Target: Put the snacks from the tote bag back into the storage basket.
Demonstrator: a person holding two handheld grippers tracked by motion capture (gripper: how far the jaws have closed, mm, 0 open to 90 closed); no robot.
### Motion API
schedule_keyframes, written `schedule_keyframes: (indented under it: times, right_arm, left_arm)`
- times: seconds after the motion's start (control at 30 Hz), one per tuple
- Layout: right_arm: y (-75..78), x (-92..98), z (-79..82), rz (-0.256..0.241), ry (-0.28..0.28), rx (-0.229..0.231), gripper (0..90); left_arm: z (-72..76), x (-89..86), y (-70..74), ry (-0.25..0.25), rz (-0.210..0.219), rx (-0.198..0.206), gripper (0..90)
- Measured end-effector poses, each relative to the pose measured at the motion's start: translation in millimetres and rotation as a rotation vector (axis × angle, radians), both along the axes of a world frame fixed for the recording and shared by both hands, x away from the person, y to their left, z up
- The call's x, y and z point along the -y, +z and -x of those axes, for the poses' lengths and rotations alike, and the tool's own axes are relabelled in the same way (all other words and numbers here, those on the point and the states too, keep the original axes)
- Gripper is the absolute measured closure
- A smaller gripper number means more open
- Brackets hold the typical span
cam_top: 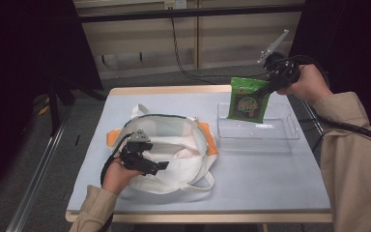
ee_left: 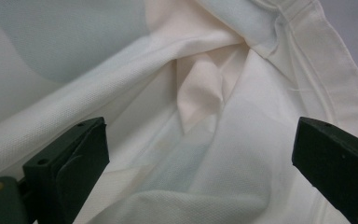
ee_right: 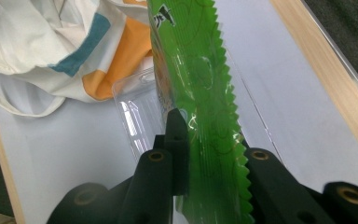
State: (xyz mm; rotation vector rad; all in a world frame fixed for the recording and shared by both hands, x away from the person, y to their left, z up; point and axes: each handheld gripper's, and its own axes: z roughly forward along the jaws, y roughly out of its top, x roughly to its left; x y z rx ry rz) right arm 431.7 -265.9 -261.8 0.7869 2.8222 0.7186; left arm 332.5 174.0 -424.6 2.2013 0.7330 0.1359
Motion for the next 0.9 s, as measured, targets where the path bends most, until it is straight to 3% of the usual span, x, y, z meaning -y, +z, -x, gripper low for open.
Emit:
schedule_keyframes:
  times: [0.5, 0.9]
  right_arm:
    - [-16.0, -7.8, 5.0, -0.002, 0.033, -0.007, 78.5]
    - [-39.0, -17.8, 9.1, 0.000, 0.053, -0.027, 78.1]
  left_arm:
    - [0.3, 0.8, -0.4, 0.001, 0.004, 0.001, 3.9]
    - [0.3, 0.0, -0.7, -0.001, 0.003, 0.003, 4.0]
